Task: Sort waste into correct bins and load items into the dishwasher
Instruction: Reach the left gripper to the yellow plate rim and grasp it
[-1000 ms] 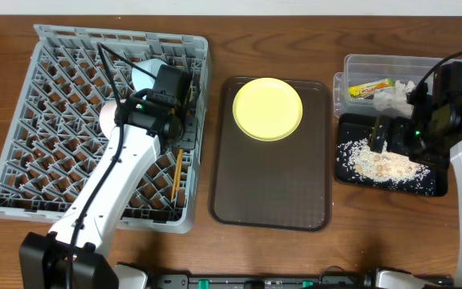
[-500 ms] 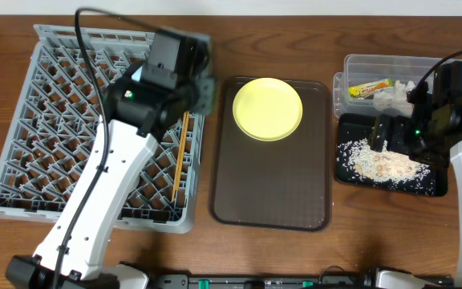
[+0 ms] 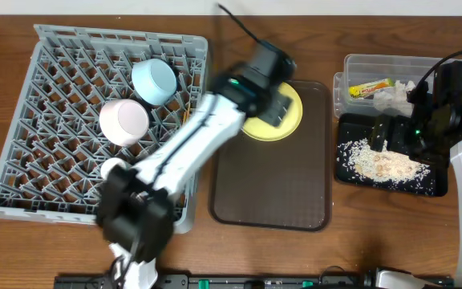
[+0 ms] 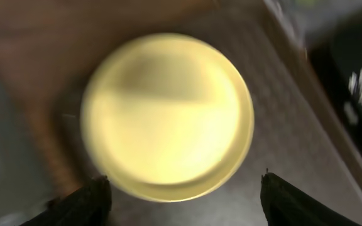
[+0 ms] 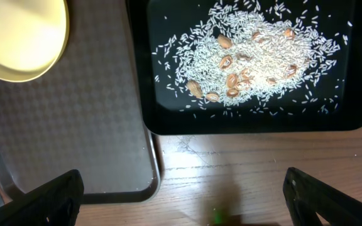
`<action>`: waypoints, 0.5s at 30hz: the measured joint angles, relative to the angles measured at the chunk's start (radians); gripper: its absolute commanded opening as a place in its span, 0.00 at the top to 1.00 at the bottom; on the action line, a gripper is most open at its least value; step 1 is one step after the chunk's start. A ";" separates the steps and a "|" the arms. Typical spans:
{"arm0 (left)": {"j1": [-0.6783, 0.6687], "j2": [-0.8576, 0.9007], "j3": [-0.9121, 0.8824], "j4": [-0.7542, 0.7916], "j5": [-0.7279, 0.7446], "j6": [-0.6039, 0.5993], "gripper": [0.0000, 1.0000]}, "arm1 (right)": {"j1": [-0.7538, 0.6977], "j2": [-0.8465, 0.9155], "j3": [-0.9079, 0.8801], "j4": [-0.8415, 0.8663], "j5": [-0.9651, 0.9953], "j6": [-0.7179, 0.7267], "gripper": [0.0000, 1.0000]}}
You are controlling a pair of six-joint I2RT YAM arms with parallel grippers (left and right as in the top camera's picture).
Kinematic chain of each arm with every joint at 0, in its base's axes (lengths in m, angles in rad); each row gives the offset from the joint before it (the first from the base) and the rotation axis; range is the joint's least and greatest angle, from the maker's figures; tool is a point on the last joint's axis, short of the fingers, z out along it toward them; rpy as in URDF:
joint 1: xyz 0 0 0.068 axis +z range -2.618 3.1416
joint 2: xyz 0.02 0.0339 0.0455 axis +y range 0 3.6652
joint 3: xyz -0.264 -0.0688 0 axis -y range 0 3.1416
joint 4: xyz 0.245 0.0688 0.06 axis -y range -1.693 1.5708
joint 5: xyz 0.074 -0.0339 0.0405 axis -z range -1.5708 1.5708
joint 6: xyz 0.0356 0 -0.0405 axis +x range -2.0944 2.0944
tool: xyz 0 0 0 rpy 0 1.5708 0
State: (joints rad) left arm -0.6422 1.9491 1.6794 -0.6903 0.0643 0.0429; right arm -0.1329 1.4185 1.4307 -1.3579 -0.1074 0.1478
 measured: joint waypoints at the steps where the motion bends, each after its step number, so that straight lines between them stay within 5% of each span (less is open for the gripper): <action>1: -0.016 0.024 0.000 0.000 0.001 0.012 0.22 | 0.000 0.000 0.000 0.000 0.000 0.000 0.01; 15: -0.111 0.253 0.000 0.068 0.008 0.145 0.20 | 0.000 0.000 0.000 -0.011 0.000 -0.007 0.01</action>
State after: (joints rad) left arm -0.7528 2.2021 1.6794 -0.6220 0.0723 0.1883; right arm -0.1329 1.4185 1.4307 -1.3693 -0.1074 0.1406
